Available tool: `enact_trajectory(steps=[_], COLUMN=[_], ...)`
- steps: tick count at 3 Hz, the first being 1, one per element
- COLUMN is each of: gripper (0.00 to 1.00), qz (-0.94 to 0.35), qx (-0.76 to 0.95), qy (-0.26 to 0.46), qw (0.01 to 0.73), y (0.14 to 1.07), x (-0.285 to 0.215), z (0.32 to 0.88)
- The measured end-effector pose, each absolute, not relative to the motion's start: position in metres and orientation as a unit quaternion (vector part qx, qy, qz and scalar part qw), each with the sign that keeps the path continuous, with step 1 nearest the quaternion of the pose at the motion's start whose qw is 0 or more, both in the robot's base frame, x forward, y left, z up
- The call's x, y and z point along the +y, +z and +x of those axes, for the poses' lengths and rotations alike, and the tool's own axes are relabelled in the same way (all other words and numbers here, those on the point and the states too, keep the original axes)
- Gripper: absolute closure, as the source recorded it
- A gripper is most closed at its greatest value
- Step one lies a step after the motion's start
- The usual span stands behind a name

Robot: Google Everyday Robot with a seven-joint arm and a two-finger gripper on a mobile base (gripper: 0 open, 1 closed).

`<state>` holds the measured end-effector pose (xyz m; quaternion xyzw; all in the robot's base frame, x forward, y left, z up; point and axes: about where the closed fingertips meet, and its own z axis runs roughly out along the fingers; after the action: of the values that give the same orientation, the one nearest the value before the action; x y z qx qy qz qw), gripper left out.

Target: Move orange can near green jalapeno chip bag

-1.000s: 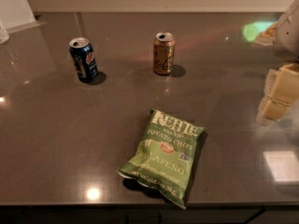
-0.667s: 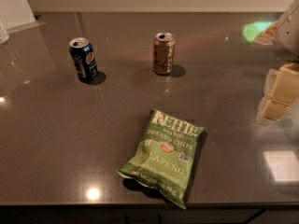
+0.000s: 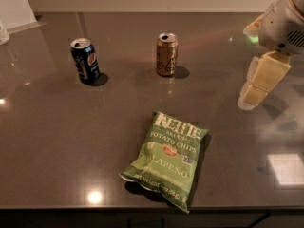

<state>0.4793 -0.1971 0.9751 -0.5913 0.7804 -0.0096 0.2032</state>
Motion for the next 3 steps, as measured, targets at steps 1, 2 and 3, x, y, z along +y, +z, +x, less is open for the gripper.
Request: enact_trajectory(steps=[1,2,3], gripper=[0.00,0.00,0.00], qz=[-0.575,-0.553,-0.531], qx=[0.783,0.786,0.789], qy=[0.011,0.033,0.055], qw=[0.236,0.274,0.306], y=[0.968,0.963,0.963], x=[-0.184,-0.168,-0.155], z=[0.511,0.546,0.579])
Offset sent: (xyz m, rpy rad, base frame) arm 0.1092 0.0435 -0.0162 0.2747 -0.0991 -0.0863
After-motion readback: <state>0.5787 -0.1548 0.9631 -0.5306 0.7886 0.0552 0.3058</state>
